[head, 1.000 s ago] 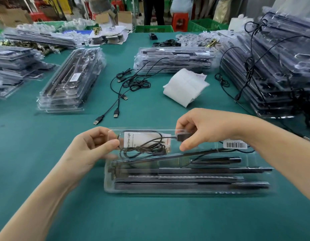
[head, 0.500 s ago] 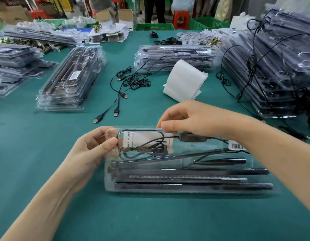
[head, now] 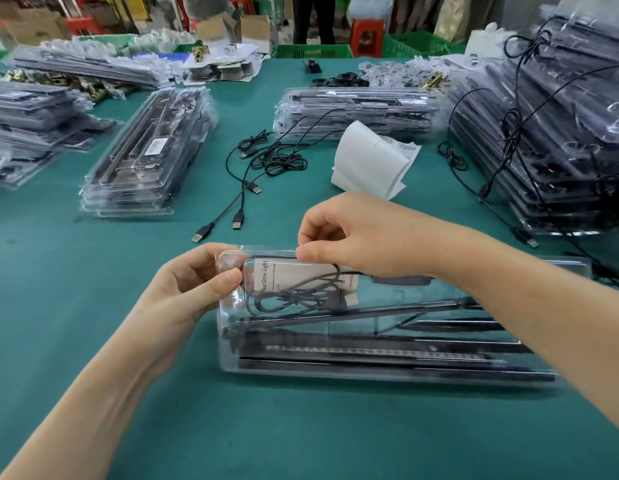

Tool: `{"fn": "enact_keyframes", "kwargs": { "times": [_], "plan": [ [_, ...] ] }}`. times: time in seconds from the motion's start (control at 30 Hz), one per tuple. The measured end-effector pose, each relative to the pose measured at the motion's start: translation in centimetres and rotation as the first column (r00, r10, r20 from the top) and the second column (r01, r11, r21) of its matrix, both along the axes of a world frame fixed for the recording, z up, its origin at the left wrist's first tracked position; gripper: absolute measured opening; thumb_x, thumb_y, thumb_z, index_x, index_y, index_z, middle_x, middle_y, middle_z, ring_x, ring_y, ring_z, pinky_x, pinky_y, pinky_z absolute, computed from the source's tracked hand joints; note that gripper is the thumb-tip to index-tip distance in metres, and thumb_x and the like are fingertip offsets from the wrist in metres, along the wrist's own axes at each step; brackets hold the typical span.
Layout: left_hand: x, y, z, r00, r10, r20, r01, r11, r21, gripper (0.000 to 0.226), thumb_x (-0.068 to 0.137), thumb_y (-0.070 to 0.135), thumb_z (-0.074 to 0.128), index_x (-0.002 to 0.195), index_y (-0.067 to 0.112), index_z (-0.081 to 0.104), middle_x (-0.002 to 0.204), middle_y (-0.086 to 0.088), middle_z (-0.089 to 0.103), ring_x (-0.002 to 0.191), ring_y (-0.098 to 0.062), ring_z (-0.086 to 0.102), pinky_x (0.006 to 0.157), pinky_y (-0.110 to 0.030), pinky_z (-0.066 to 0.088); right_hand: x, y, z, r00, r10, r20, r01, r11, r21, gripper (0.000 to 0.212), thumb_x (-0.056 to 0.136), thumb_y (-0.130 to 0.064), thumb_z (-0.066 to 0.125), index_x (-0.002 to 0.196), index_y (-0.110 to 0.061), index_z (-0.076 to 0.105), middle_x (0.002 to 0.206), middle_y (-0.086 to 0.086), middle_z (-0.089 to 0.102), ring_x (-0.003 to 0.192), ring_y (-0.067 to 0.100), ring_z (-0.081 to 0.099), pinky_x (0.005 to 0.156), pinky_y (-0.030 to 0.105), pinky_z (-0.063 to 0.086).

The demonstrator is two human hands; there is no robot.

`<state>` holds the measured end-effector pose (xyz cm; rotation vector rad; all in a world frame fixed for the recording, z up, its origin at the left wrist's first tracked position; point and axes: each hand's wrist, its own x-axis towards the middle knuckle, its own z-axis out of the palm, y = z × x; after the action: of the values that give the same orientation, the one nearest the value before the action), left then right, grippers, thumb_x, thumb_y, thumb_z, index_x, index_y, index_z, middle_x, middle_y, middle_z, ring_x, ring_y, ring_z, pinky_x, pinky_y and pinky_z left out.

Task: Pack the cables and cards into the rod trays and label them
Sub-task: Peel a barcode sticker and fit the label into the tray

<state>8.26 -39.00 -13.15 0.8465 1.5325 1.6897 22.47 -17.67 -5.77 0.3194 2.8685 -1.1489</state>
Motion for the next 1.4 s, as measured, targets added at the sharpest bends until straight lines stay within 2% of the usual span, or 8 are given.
{"fn": "enact_keyframes", "kwargs": {
  "times": [0.37,0.47,0.53,0.63,0.93,1.13,1.27,1.4],
  "plan": [
    [0.3,1.3,0.8,0.999,0.006,0.036,-0.002,0.993,-0.115,0.065,0.066,0.062,0.086,0.112,0.018,0.077,0.113,-0.017,0.075,0.096,-0.024,0.07,0.087,-0.034,0.059,-0.3,0.0,-0.6,0.997,-0.044,0.061,0.042,0.998,0.043,0.019,0.099,-0.04,0.061,0.092,-0.024,0.069,0.071,-0.014,0.063,0.057,-0.002,0.05,0.054,0.013,0.037],
    [0.4,2.5,1.3,1.0,-0.029,0.01,0.031,0.974,-0.224,0.057,0.065,0.053,0.084,0.107,0.015,0.08,0.111,-0.027,0.072,0.092,-0.039,0.064,0.097,-0.048,0.053,-0.5,-0.2,-0.8,0.998,-0.017,0.064,0.016,1.0,0.013,0.015,0.098,-0.036,0.064,0.092,-0.024,0.07,0.079,-0.012,0.069,0.064,-0.001,0.057,0.065,0.015,0.046],
    [0.3,2.9,1.4,0.999,-0.038,0.035,0.045,0.976,-0.214,0.052,0.066,0.049,0.083,0.103,0.012,0.08,0.103,-0.021,0.076,0.089,-0.027,0.069,0.083,-0.034,0.058,-0.5,-0.1,-1.0,0.997,-0.022,0.08,0.026,0.999,-0.044,0.018,0.097,-0.041,0.063,0.095,-0.027,0.074,0.085,-0.013,0.073,0.075,0.001,0.064,0.077,0.027,0.054],
    [0.3,3.1,1.4,0.997,-0.058,0.047,0.066,0.98,-0.187,0.041,0.072,0.04,0.086,0.1,0.01,0.081,0.099,-0.011,0.078,0.081,-0.015,0.072,0.071,-0.019,0.055,-0.3,-0.1,-1.0,0.994,-0.012,0.107,0.02,0.997,-0.075,0.037,0.088,-0.064,0.062,0.09,-0.031,0.077,0.073,-0.02,0.07,0.064,0.002,0.06,0.066,0.026,0.049],
    [0.6,3.4,0.6,0.982,-0.075,0.174,0.098,0.987,-0.129,0.026,0.083,0.026,0.076,0.098,0.005,0.08,0.088,-0.011,0.078,0.073,-0.016,0.073,0.064,-0.019,0.055,-1.2,-0.2,-2.1,0.999,0.032,0.033,-0.03,0.998,-0.064,0.026,0.091,-0.045,0.071,0.081,-0.021,0.076,0.067,-0.004,0.064,0.058,0.004,0.048,0.059,0.021,0.039],
    [-0.3,3.1,-0.2,0.971,0.027,0.24,0.036,0.966,-0.255,0.051,0.085,0.05,0.063,0.112,0.008,0.078,0.109,-0.019,0.076,0.092,-0.031,0.068,0.073,-0.03,0.061,-0.7,2.1,-1.7,0.974,0.067,0.218,-0.051,0.995,-0.08,0.048,0.087,-0.071,0.06,0.094,-0.026,0.076,0.078,-0.012,0.071,0.06,0.002,0.052,0.062,0.021,0.041],
    [-2.2,2.6,-0.5,0.972,0.152,0.177,-0.087,0.939,-0.333,0.055,0.07,0.063,0.068,0.1,0.02,0.083,0.089,-0.003,0.076,0.068,-0.013,0.055,0.051,-0.016,0.041,2.5,6.7,-0.4,0.858,0.172,0.484,-0.156,0.985,-0.074,0.055,0.079,-0.077,0.061,0.096,-0.026,0.073,0.093,-0.011,0.077,0.081,0.002,0.07,0.08,0.027,0.049],
    [-4.5,3.0,-0.4,0.979,0.185,0.091,-0.138,0.917,-0.375,0.081,0.061,0.074,0.069,0.103,0.005,0.078,0.095,-0.01,0.068,0.069,-0.02,0.047,0.054,-0.023,0.035,5.8,9.8,-0.7,0.811,0.125,0.571,-0.109,0.992,-0.063,0.044,0.076,-0.068,0.073,0.1,-0.031,0.072,0.094,-0.005,0.076,0.081,0.005,0.066,0.082,0.03,0.048]
  ]
}}
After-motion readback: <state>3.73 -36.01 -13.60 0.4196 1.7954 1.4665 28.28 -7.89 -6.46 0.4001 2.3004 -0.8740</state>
